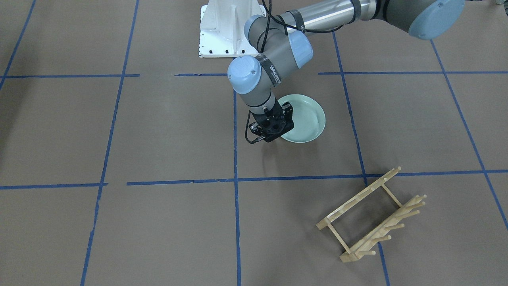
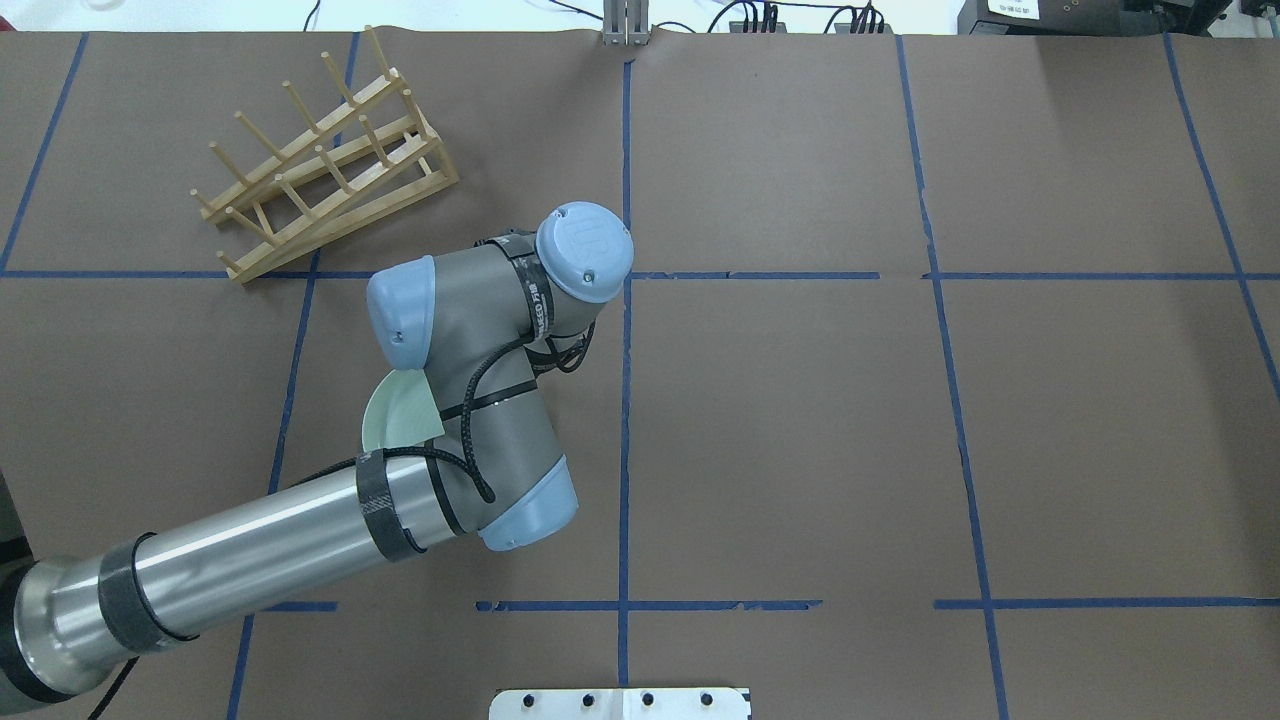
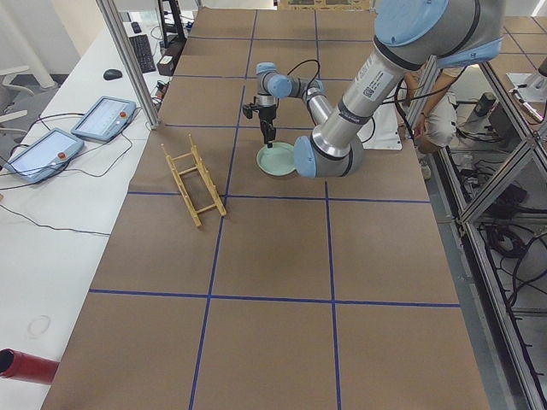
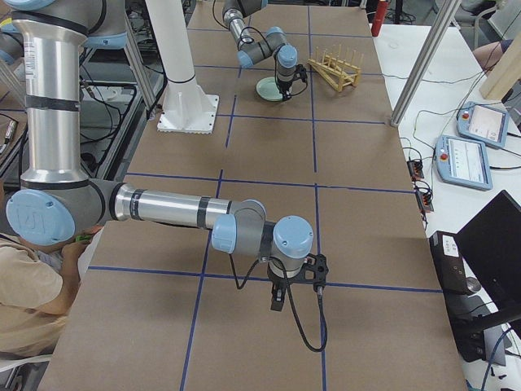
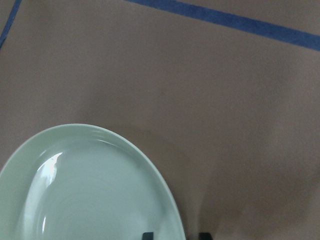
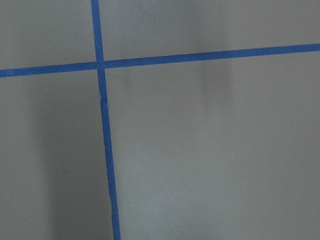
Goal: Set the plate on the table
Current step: 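Open the left gripper and withdraw it away from the plate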
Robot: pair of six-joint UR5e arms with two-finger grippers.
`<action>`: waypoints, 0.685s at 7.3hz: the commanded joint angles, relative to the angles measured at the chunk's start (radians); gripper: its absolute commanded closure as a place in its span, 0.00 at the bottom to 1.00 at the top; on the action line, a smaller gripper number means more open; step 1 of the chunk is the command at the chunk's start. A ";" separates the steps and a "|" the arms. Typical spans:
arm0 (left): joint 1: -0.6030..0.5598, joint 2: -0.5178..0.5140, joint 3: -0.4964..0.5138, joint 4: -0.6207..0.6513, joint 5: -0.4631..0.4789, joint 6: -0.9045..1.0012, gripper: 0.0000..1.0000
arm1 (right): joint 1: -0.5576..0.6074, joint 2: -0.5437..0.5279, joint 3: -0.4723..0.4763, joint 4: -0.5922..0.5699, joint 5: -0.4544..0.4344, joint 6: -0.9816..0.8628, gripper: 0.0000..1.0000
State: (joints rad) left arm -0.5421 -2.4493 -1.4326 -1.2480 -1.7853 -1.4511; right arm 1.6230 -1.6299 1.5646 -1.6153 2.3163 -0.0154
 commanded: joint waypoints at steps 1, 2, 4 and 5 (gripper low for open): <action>-0.214 0.042 -0.156 -0.014 -0.008 0.232 0.00 | 0.000 -0.001 0.000 0.000 0.000 0.000 0.00; -0.319 0.115 -0.232 -0.025 -0.043 0.371 0.00 | 0.000 -0.001 0.000 0.000 0.000 0.000 0.00; -0.570 0.281 -0.270 -0.128 -0.277 0.719 0.00 | 0.000 0.001 0.000 0.000 0.000 0.000 0.00; -0.679 0.374 -0.273 -0.152 -0.348 0.911 0.00 | 0.000 0.001 0.000 0.000 0.000 0.000 0.00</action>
State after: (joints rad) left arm -1.0830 -2.1842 -1.6927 -1.3603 -2.0305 -0.7620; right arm 1.6229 -1.6298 1.5646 -1.6153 2.3163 -0.0153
